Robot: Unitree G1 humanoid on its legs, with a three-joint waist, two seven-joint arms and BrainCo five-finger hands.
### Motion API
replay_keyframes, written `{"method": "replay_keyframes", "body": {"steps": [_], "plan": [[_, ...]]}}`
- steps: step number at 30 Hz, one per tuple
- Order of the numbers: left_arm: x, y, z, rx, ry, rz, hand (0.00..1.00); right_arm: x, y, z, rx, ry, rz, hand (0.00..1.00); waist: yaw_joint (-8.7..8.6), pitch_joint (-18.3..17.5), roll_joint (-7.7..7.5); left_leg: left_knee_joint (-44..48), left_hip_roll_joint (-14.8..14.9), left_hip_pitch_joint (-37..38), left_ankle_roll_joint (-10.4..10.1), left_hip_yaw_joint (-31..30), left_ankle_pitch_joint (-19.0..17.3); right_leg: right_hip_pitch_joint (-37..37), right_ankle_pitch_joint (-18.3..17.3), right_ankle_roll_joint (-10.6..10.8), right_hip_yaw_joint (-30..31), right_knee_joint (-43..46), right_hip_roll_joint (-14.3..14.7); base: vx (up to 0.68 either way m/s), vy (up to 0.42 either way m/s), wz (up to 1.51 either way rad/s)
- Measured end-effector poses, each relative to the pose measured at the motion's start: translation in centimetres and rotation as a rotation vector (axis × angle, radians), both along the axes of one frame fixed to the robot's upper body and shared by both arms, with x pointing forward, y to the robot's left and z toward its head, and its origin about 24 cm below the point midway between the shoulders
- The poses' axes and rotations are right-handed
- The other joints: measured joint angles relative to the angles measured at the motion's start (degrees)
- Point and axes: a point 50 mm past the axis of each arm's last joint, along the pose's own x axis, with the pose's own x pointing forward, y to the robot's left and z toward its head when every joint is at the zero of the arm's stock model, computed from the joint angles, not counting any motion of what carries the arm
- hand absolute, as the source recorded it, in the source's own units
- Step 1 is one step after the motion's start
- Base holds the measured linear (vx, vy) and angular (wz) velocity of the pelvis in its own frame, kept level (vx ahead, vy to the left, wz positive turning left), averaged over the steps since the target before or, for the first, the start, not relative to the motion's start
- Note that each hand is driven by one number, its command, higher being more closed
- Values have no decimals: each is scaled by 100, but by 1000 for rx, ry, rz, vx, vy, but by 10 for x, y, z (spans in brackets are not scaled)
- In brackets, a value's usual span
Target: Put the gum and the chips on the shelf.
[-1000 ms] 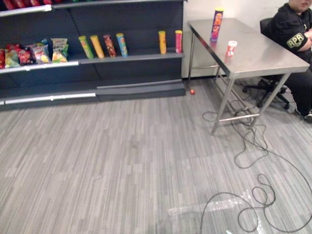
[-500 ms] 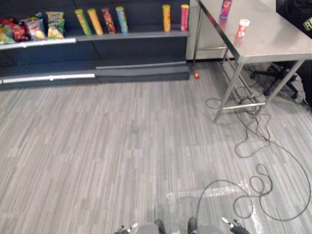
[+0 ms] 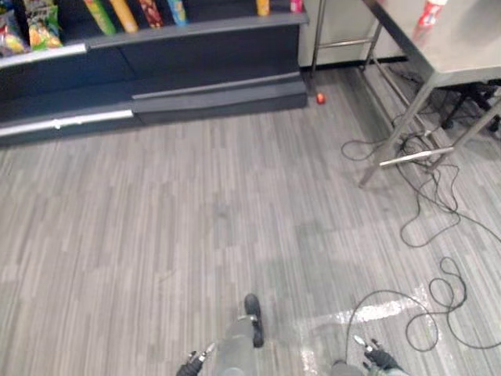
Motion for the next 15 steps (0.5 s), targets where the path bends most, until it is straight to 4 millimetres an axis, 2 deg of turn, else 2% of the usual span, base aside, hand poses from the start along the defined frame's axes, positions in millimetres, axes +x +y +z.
{"method": "replay_keyframes", "body": {"steps": [1,2,3,4,5,6,7,9,11,12,14,15], "plan": [[-1,-1,0,-2,3,1,0,-1,-1,0,0,1,-8,0,33,-22,3,-24,-85,238,210,199,-115,-96,264,-27,239,346,-107,469,327,-34],[-2,-1,-1,-2,6,-1,0,-1,-2,0,-2,0,-16,0,34,-49,14,-64,-128,355,280,270,-161,-196,455,-22,332,584,-143,550,363,-54],[-2,-2,-1,-1,9,-12,0,0,-3,1,-5,-5,-16,0,35,-79,36,-234,-194,648,357,390,-221,-490,906,-104,374,1180,-198,429,292,-47],[-3,-2,-1,1,11,-20,0,1,-3,1,-5,-7,-15,0,19,-89,43,-340,-231,815,367,435,-243,-642,1197,-128,319,1520,-239,409,283,-45],[-4,-2,-1,4,16,-39,0,2,-5,2,-16,-22,-17,0,-37,-109,77,-614,-311,1201,409,466,-332,-904,1812,-211,270,2209,-295,382,262,-18],[-3,-1,0,11,15,-64,0,4,-6,3,-20,-36,-18,0,-120,-103,59,-859,-386,1591,444,480,-451,-1207,1835,-159,243,3213,-271,367,235,-5],[-2,0,0,17,17,-83,0,4,-5,4,-19,-38,-18,0,-142,-98,55,-955,-433,1774,464,477,-464,-1353,1736,-191,175,3672,-249,351,184,2],[-3,-3,-1,15,25,-120,0,5,-7,5,-28,-52,-23,0,-152,-76,105,-1456,-542,2636,444,473,-565,-1691,985,-324,-506,4612,-141,330,128,-6],[-4,-4,-1,14,34,-128,0,8,-8,6,-31,-70,-23,0,-168,-70,124,-1618,-581,3068,417,506,-689,-1951,411,-442,-1083,4630,-131,324,63,-10],[-4,-5,-2,12,35,-129,0,11,-9,8,-28,-89,-21,0,-188,-62,150,-1618,-560,3285,378,512,-854,-2277,142,-497,-1461,4146,-20,457,-13,-5],[-4,-8,-3,8,46,-134,0,13,-12,9,-33,-101,-16,0,-214,-27,221,-1619,-427,3425,257,492,-1003,-2529,148,-468,-1743,2847,277,404,-84,8],[-4,-9,-4,2,50,-129,0,13,-13,10,-38,-101,-16,0,-255,7,272,-1635,-320,3512,159,448,-1069,-2594,280,-392,-1775,1888,482,392,-131,25]]}}
